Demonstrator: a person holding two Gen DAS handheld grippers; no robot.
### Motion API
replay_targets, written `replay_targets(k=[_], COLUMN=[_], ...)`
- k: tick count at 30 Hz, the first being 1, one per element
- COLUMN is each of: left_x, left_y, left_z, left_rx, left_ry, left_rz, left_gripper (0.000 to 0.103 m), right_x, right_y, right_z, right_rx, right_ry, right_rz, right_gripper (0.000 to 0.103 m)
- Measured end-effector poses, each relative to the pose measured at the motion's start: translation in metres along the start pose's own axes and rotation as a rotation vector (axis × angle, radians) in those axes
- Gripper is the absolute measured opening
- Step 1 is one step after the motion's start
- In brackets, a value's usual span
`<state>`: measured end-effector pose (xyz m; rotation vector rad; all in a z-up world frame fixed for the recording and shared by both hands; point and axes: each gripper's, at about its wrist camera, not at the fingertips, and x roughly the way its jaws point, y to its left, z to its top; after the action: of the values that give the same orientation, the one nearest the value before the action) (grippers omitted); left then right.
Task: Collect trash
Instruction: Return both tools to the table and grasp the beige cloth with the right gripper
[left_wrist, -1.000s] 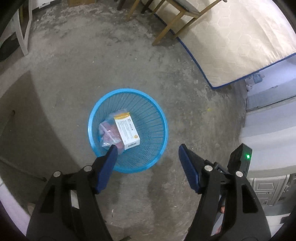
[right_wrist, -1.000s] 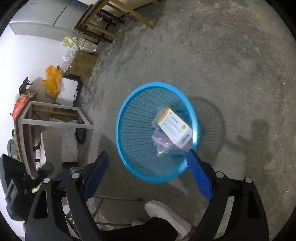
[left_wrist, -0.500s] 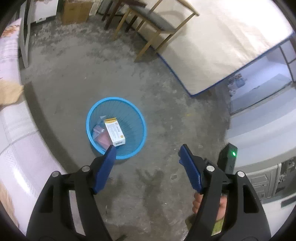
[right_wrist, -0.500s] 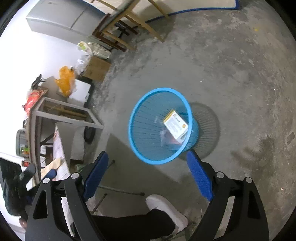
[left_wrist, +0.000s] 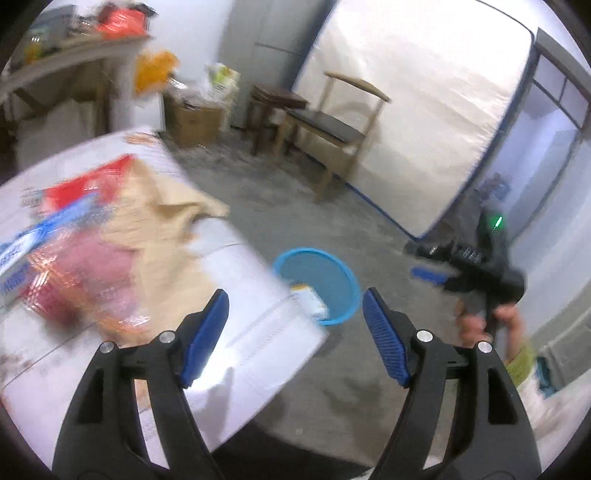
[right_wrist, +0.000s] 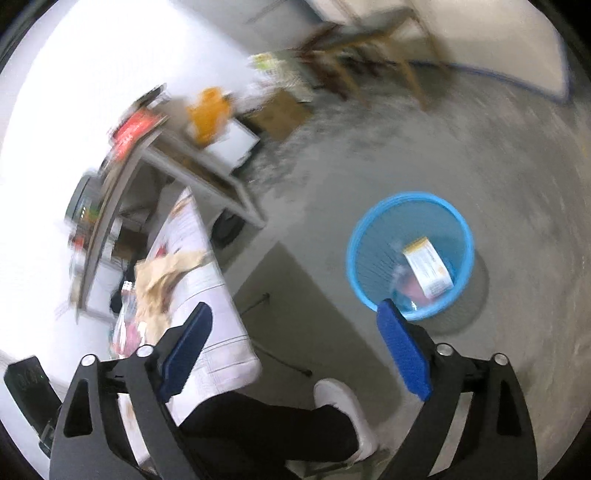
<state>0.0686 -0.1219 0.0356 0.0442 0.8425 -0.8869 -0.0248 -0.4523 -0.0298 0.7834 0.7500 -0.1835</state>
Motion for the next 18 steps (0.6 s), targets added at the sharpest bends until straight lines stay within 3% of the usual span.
replay_targets(k=[3, 7, 10, 13, 18], left_x=[-0.018, -0.022, -0.017, -0.011, 0.001], left_y=[0.026, 0.06, 0.077, 0.09, 0.1], left_z=[-0.016, -0.03, -0.033, -0.029, -0.02], left_rx=[-0.033, -0.102, -0.133, -0.16, -0.142], left_ry=[-0.036, -0.038, -0.053, -0.059, -0.077], left_rz=[0.087, 0.214, 0.216, 0.219, 0.23], left_gripper=[0.071, 0.07, 0.069, 0.067, 0.063], right_x=[0.015, 0.035, 0.07, 0.104, 0.147], right_y=[0.066, 0.149, 0.201, 0.228, 0.252], right_z=[0.009, 0.007, -0.004, -0.011, -0.015], right_rx=[-0.227, -0.575, -0.845, -1.033, -1.195], right_ry=[0.006, -0.013, 0.023, 0.084, 0.157], right_rz=[0.009, 0.118, 0.151, 0.152, 0.159], right_gripper=[0.092, 0.097, 0.097, 0.097, 0.096])
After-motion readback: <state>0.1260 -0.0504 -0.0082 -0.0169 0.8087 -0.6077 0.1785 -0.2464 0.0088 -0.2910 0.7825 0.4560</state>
